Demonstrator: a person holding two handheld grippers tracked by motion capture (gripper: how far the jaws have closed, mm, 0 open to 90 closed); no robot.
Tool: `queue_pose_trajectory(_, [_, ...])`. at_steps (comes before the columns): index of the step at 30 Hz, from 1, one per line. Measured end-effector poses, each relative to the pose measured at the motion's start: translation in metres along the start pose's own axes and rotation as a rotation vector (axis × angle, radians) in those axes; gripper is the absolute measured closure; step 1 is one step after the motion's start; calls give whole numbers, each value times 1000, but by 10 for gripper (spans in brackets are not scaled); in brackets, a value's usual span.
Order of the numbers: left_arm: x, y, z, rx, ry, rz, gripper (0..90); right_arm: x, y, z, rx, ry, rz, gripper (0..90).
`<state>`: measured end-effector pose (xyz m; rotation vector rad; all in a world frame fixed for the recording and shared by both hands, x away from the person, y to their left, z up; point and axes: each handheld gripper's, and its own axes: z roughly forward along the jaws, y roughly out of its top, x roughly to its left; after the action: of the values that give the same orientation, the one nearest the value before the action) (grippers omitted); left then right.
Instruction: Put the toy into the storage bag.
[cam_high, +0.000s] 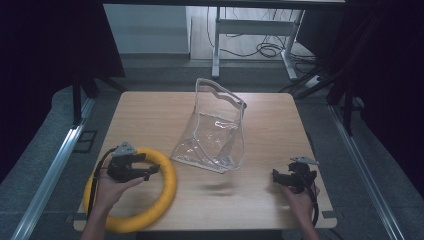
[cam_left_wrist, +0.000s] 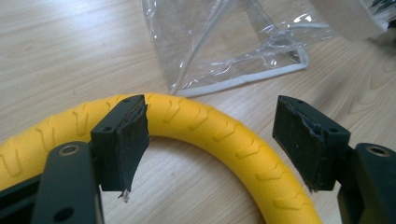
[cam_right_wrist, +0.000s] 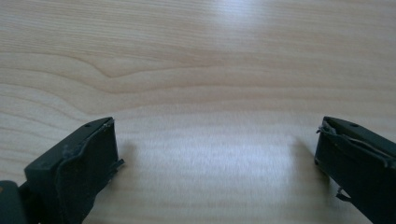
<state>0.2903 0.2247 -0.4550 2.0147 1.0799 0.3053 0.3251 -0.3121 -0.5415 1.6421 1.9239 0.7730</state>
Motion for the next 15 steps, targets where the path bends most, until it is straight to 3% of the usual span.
queue_pose_trajectory(9, [-1,-8,-10,9,9,15,271,0,0,0,-1,2,-2,0])
queue_pose_trajectory(15, [7,-21,-34,-17,-1,3,290,0,0,-1,-3,-4,6,18])
